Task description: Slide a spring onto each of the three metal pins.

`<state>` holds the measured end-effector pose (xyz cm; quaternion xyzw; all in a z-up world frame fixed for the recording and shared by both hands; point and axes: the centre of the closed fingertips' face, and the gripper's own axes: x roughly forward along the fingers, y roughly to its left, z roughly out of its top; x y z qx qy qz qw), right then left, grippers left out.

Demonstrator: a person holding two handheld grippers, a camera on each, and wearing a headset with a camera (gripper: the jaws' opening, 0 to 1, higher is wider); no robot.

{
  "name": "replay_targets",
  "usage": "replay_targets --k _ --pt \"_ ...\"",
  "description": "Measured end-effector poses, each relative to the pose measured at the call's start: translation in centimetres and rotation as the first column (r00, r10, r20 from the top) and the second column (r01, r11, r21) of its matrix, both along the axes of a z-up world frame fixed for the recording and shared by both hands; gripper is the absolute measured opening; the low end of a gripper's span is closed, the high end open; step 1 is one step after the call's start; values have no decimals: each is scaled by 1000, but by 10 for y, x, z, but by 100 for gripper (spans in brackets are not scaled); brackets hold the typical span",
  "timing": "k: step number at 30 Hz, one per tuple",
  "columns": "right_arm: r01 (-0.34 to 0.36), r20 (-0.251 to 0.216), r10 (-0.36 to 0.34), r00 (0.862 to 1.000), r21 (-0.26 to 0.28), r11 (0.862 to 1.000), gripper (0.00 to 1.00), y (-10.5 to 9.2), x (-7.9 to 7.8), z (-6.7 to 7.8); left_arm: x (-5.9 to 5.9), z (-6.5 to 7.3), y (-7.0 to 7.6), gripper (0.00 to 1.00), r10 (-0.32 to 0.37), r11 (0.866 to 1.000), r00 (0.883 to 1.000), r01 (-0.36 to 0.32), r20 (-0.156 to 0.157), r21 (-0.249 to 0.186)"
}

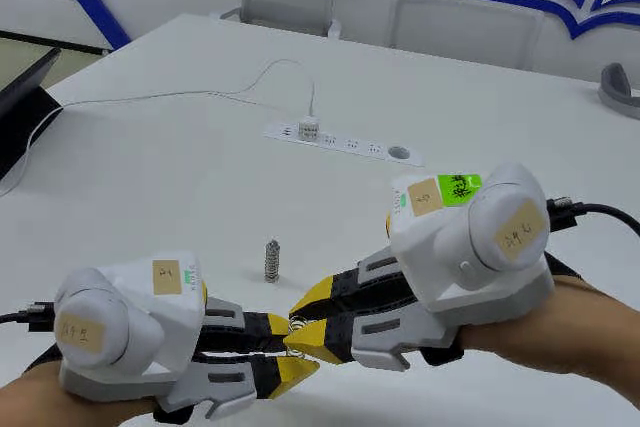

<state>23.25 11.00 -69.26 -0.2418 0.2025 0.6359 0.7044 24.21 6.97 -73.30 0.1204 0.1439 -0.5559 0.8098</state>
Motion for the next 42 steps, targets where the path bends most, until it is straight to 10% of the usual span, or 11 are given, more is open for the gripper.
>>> replay_targets --k 24,42 --pt "79 -4 -79 997 49 996 11 -7 12 10 8 -3 14 33 76 996 997 -77 -34 -38" --pt "230 24 -234 972 93 969 11 -39 53 28 17 -8 48 56 195 979 979 -197 -53 -46"
